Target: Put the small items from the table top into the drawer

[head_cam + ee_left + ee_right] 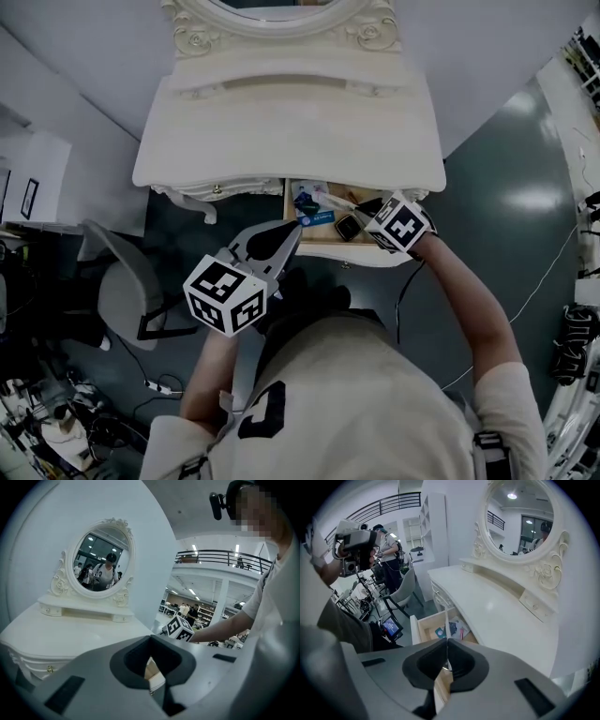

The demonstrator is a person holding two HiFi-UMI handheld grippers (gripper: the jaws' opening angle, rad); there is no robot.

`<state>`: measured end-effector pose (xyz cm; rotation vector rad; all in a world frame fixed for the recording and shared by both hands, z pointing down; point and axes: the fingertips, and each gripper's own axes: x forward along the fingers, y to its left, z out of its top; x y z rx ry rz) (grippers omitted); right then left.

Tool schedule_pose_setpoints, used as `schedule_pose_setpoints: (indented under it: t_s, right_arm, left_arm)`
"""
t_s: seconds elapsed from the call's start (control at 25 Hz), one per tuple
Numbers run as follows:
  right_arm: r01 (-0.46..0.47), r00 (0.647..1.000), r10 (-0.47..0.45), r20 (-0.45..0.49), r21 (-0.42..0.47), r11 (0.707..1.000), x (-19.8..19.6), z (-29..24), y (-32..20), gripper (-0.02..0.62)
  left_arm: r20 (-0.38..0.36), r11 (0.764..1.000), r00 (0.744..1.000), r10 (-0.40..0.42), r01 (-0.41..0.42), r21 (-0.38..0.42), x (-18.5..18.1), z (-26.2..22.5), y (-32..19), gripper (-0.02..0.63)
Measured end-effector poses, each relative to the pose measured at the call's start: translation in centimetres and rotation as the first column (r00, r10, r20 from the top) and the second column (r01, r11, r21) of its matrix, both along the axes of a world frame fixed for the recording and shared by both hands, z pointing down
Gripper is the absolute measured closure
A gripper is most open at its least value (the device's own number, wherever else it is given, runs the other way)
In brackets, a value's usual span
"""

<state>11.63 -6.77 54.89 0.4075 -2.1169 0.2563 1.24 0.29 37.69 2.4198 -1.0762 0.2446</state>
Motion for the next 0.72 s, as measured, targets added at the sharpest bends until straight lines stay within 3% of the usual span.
schedule_pose_setpoints:
  t_s: [0.36,0.72]
  right_arm:
    - [0.044,0.999,-0.044,0.032,0.002,0.999,1.6,-0.3,2.3,0.566]
    - [0.047,0.999,-0.048,-0.008,-0.051,0.998,3.4,3.9,2.9,0.566]
  left_arm:
    - [0.039,1.000,0.999,-0.031,0.031,-0.005,2.7,-0.1,2.5,0.549]
    - [0.069,0.996,0.996,-0.062,0.066,-0.053,4.3,1.0,4.2,0.549]
